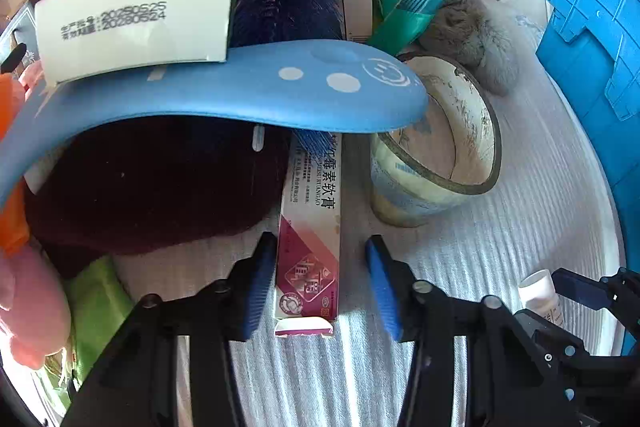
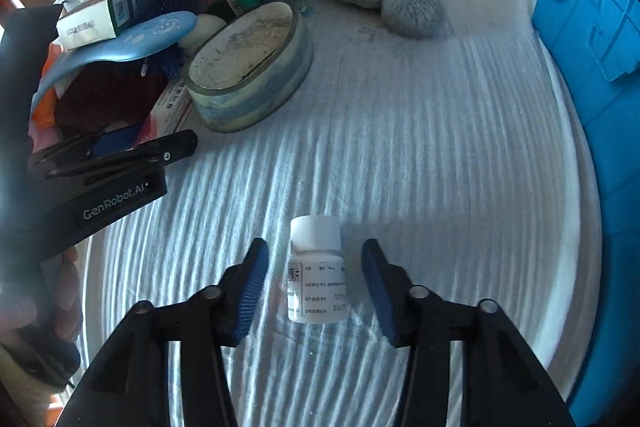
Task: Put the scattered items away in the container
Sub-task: 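Grasp the white pill bottle with right tool while left tool grasps the ointment tube box, then lift the pill bottle and ointment box and carry both over the blue box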
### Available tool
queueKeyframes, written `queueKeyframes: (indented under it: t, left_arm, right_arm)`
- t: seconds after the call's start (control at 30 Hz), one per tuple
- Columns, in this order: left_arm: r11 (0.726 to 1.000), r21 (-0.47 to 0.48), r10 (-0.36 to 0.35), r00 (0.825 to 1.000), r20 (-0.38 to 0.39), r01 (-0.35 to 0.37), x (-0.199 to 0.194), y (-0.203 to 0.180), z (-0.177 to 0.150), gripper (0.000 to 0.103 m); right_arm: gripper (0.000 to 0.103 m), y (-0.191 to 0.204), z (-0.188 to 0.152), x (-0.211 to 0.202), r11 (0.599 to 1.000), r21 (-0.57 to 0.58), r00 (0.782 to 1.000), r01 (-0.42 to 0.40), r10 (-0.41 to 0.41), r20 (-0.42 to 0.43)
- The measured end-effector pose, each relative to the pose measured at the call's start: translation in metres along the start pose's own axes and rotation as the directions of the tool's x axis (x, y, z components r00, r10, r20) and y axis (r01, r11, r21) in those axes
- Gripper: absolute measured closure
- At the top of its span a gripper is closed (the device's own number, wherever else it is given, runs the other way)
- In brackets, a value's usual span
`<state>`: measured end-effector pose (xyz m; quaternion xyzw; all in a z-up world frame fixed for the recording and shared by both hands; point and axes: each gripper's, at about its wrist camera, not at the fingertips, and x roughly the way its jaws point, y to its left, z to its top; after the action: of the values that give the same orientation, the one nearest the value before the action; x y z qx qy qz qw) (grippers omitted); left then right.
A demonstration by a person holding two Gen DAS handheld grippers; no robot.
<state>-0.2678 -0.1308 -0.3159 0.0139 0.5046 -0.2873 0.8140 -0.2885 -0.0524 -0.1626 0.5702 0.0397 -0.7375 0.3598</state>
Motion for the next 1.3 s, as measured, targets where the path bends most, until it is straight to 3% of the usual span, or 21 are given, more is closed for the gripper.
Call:
queueKeyframes:
  t: [0.03, 0.13, 0.37, 0.67, 1.07, 1.3]
  left_arm:
    - [1.000, -0.007, -0.006, 1.000, -0.004, 0.006, 0.002, 0.002, -0.001, 0.075]
    - [0.999, -0.044, -0.020, 1.000, -0.001, 0.020, 0.007, 0.006, -0.008, 0.075]
    - [0.998, -0.055, -0.041, 0.999, 0.025, 0.042, -0.013, 0.001, -0.042, 0.076]
    - [0.997, -0.074, 0.010, 0.988, 0.155, 0.002, -0.071, -0.016, -0.069, 0.076]
    - [0.977, -0.193, 0.147, 0.935, 0.323, -0.087, -0.160, -0.060, -0.105, 0.076]
    - [0.981, -0.163, 0.164, 0.901, 0.402, -0.106, -0.222, -0.074, -0.131, 0.076]
  right_arm:
    - [0.054, 0.000, -0.001, -0.001, 1.000, 0.002, 1.000, 0.006, -0.006, 0.003]
    - [0.075, 0.004, -0.005, -0.001, 0.999, -0.017, 0.999, 0.051, -0.051, -0.015]
    - [0.075, 0.019, -0.021, -0.031, 0.998, -0.051, 0.999, 0.040, -0.038, 0.026]
    - [0.075, 0.061, -0.048, -0.100, 0.990, -0.139, 0.988, -0.012, 0.033, 0.151]
    - [0.075, 0.084, -0.068, -0.191, 0.946, -0.323, 0.943, -0.023, 0.128, 0.308]
    - [0.075, 0.088, -0.090, -0.246, 0.940, -0.340, 0.903, -0.014, 0.158, 0.399]
